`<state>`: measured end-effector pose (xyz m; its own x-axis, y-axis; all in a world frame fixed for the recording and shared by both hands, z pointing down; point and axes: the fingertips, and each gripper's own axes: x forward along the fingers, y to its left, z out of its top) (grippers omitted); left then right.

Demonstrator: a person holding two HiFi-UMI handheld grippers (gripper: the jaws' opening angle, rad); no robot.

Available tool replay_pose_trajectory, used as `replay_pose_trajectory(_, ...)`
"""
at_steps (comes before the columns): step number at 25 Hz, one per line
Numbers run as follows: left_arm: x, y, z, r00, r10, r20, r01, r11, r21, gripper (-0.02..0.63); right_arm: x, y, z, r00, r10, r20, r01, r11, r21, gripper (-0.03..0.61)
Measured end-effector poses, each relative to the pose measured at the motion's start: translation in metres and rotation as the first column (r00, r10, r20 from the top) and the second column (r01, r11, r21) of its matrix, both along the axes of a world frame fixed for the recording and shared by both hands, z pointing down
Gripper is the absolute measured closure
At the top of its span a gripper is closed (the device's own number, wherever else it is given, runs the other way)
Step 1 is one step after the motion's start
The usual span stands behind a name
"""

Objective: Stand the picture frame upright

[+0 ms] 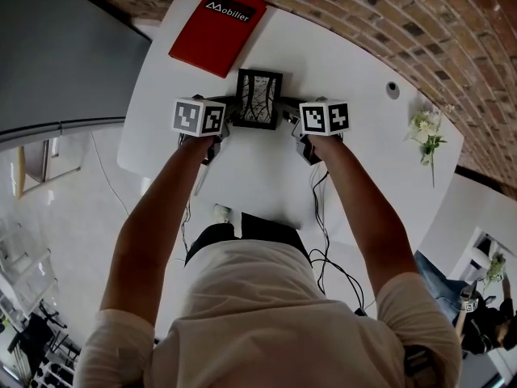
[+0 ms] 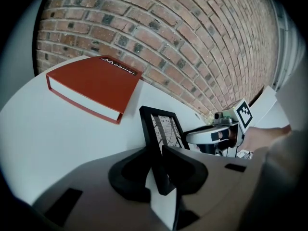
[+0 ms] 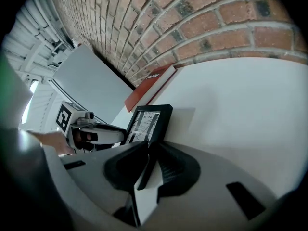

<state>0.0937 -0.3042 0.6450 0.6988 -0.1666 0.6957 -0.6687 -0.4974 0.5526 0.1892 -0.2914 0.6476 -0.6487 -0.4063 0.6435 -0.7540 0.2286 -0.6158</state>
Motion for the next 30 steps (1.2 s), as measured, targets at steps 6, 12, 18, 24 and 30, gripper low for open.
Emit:
replay_pose_trajectory(6, -0.013, 0.006, -0.020, 0.999, -0.022, -0.026, 0.023, 0.999, 0.039, 0.548, -0.011, 0.003, -0.016, 1.000, -0.017, -0.007, 0.018, 0.999, 0.042, 0.512)
replay_pose_trajectory(12, -0.034, 0.009, -0.039, 0.999, -0.039, -0.036, 0.042, 0.995, 0.088, 0.549, -0.029, 0.005, -0.039, 0.999, -0.038, -0.027, 0.040, 0.995, 0.096, 0.518)
replay_pose_trajectory(18, -0.056, 0.009, -0.055, 0.997, -0.067, -0.042, 0.071, 0.989, 0.128, 0.551, -0.052, 0.004, -0.055, 0.997, -0.083, -0.005, 0.083, 0.986, 0.145, 0.523)
replay_pose_trajectory(24, -0.079, 0.007, -0.068, 0.994, -0.095, -0.054, 0.103, 0.982, 0.158, 0.551, -0.074, -0.001, -0.072, 0.991, -0.132, -0.007, 0.131, 0.971, 0.201, 0.529)
replay_pose_trajectory(30, -0.102, 0.002, -0.082, 0.991, -0.123, -0.060, 0.133, 0.971, 0.198, 0.554, -0.096, -0.008, -0.086, 0.982, -0.189, -0.031, 0.190, 0.946, 0.261, 0.532)
